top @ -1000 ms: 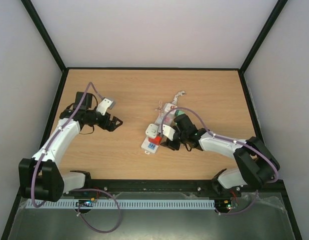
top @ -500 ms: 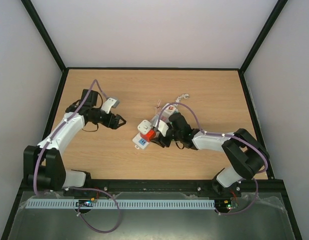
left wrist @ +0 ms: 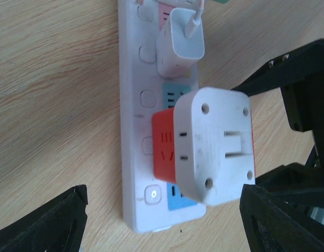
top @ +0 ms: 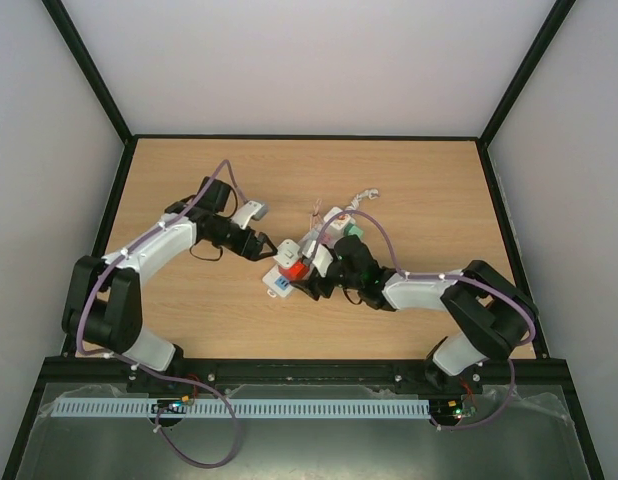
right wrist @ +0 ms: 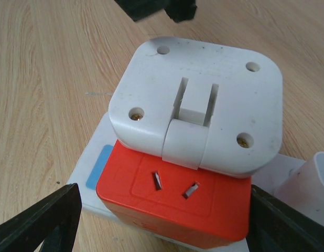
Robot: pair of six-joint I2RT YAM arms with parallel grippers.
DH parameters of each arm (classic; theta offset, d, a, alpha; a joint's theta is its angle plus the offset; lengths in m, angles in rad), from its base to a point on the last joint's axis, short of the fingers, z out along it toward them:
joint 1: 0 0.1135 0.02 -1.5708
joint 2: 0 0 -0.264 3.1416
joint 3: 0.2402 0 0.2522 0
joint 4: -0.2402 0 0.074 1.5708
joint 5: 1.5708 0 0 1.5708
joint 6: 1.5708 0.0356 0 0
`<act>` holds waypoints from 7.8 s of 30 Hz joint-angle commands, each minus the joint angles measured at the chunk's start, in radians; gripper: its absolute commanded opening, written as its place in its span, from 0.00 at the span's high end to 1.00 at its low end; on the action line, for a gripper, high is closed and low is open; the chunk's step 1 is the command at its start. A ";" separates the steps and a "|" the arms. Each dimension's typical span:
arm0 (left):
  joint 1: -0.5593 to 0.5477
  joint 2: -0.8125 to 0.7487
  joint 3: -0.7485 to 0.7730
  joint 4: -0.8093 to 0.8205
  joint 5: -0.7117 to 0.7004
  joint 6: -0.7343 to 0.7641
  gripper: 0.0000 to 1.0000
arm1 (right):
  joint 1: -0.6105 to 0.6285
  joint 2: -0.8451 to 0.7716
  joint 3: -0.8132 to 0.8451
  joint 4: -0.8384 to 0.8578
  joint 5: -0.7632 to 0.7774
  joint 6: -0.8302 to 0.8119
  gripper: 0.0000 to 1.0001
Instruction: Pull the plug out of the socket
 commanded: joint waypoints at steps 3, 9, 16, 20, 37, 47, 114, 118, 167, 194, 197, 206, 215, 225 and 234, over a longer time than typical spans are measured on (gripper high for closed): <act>-0.024 0.042 0.037 0.008 0.058 -0.035 0.19 | 0.051 0.020 -0.011 0.119 0.069 0.009 0.20; -0.051 0.066 0.034 0.024 0.072 -0.043 0.19 | 0.050 0.025 -0.016 0.131 0.121 0.015 0.20; -0.075 0.076 0.038 0.031 0.080 -0.053 0.19 | 0.051 0.052 -0.009 0.133 0.125 0.030 0.21; -0.082 0.070 0.038 0.025 0.128 -0.049 0.19 | 0.051 0.060 -0.013 0.137 0.127 0.027 0.22; -0.082 -0.061 -0.018 0.035 0.225 -0.036 0.26 | 0.050 0.071 -0.012 0.135 0.114 0.043 0.28; -0.039 -0.069 -0.060 0.118 0.089 -0.119 0.16 | 0.051 0.072 -0.015 0.137 0.111 0.042 0.29; -0.317 -0.082 0.039 0.007 -0.162 -0.016 0.61 | 0.053 0.260 -0.031 0.642 0.221 0.256 0.45; -0.315 -0.087 0.050 0.003 -0.154 -0.009 0.61 | 0.053 0.296 -0.015 0.678 0.226 0.283 0.46; -0.377 -0.070 0.029 0.076 -0.453 -0.059 0.52 | 0.052 0.298 -0.078 0.744 0.217 0.233 0.26; -0.372 -0.074 0.038 0.095 -0.595 -0.278 0.70 | 0.070 0.356 -0.044 0.707 0.296 0.223 0.36; -0.383 -0.085 0.024 0.103 -0.644 -0.270 0.76 | 0.075 0.368 -0.033 0.696 0.305 0.233 0.36; -0.391 -0.101 0.026 0.108 -0.634 -0.274 0.91 | 0.077 0.379 -0.025 0.685 0.324 0.234 0.42; -0.389 -0.095 0.084 0.096 -0.648 -0.287 0.97 | 0.079 0.392 -0.017 0.654 0.323 0.228 0.46; -0.387 -0.110 0.130 0.078 -0.611 -0.271 0.97 | 0.079 0.408 -0.021 0.647 0.326 0.224 0.51; -0.355 -0.143 0.120 0.061 -0.577 -0.261 0.97 | 0.078 0.402 -0.024 0.644 0.323 0.215 0.46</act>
